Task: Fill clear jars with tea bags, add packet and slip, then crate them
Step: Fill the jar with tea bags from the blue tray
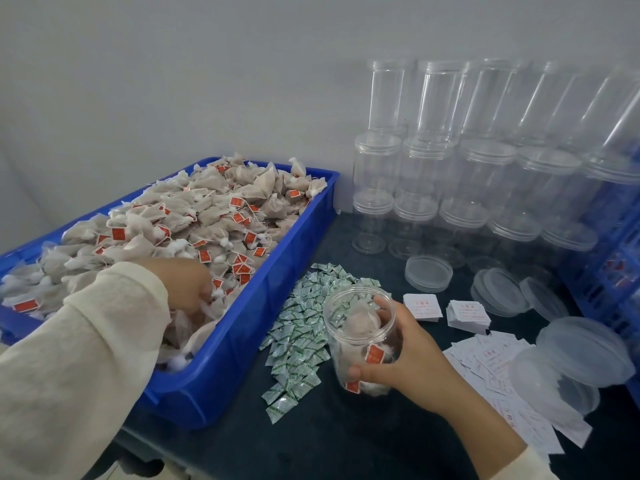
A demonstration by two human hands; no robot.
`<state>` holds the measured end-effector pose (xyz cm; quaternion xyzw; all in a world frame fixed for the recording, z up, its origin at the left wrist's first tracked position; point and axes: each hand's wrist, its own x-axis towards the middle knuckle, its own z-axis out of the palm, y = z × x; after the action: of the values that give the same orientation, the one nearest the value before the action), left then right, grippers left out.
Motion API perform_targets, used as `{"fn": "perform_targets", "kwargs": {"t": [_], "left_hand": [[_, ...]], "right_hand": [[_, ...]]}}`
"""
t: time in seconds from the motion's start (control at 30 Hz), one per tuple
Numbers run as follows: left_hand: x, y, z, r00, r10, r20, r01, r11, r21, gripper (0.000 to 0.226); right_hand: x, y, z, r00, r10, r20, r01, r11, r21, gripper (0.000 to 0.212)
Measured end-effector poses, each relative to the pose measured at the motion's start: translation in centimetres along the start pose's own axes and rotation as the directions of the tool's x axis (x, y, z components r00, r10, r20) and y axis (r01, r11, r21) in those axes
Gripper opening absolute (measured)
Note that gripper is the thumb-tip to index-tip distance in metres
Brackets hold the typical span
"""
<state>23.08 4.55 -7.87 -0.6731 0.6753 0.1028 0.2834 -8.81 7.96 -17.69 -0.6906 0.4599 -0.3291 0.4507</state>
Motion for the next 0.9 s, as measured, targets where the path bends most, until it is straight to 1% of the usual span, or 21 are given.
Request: {"fn": "perform_targets", "kwargs": {"t": [0.1,0.2,0.23,0.3,0.37,0.5,0.57,0.63,0.7,0.77,0.83,0.9], "left_hand": [[-0.5,-0.8,-0.5,0.996,-0.004,-0.086,-0.007,0.992,-0.127,0.021],[-0.8,-1.6,-1.4,0.984,0.004,-0.179,-0.037,0.983,-0.181,0.022],[-0.9,-1.8,-1.9,0.977,0.002,-0.212,-0.049,0.976,-0.214,0.021],[-1.2,-2.2,-2.7,0.964,-0.014,-0.265,-0.076,0.942,-0.327,0.018],[-1.7,-2.3,-3.3,0.953,-0.027,-0.303,-0.112,0.895,-0.432,0.022],[-2.4,-1.8,-3.9,0.912,-0.045,-0.408,-0.213,0.799,-0.563,0.017],[-2.7,-1.4,-4.2,0.893,-0.045,-0.448,-0.255,0.769,-0.586,0.015],[-3.1,-0.9,-4.5,0.87,-0.043,-0.491,-0.301,0.743,-0.598,0.014],[-3.5,-0.3,-4.7,0.827,-0.045,-0.56,-0.356,0.728,-0.586,0.013],[-4.0,0.5,-4.9,0.791,-0.039,-0.611,-0.416,0.697,-0.583,0.014],[-4.6,1.4,-5.2,0.772,-0.022,-0.635,-0.472,0.65,-0.596,0.014],[-5.4,2.4,-5.4,0.768,0.008,-0.641,-0.52,0.591,-0.616,0.014]], "right_hand": [[0.3,0.0,0.3,1.0,0.014,0.017,-0.014,1.0,0.014,0.098],[0.6,0.0,0.7,0.999,0.024,0.028,-0.024,0.999,0.021,0.113],[0.7,0.0,0.9,0.999,0.02,0.034,-0.021,0.999,0.025,0.113],[0.9,-0.1,1.2,0.999,0.008,0.047,-0.009,0.999,0.031,0.109],[0.9,-0.2,1.5,0.999,0.002,0.05,-0.004,1.0,0.031,0.108],[1.2,-0.7,1.9,0.998,-0.012,0.065,0.009,0.999,0.045,0.101],[1.3,-1.0,2.0,0.997,-0.018,0.07,0.015,0.999,0.043,0.096],[1.5,-1.2,2.1,0.997,-0.025,0.07,0.022,0.999,0.046,0.096],[1.6,-1.4,2.3,0.997,-0.025,0.07,0.022,0.999,0.04,0.101],[1.6,-1.6,2.4,0.997,-0.029,0.076,0.025,0.999,0.041,0.098],[1.6,-1.8,2.6,0.996,-0.033,0.081,0.03,0.999,0.029,0.093],[1.7,-2.0,2.7,0.997,-0.026,0.074,0.025,0.999,0.022,0.093]]}}
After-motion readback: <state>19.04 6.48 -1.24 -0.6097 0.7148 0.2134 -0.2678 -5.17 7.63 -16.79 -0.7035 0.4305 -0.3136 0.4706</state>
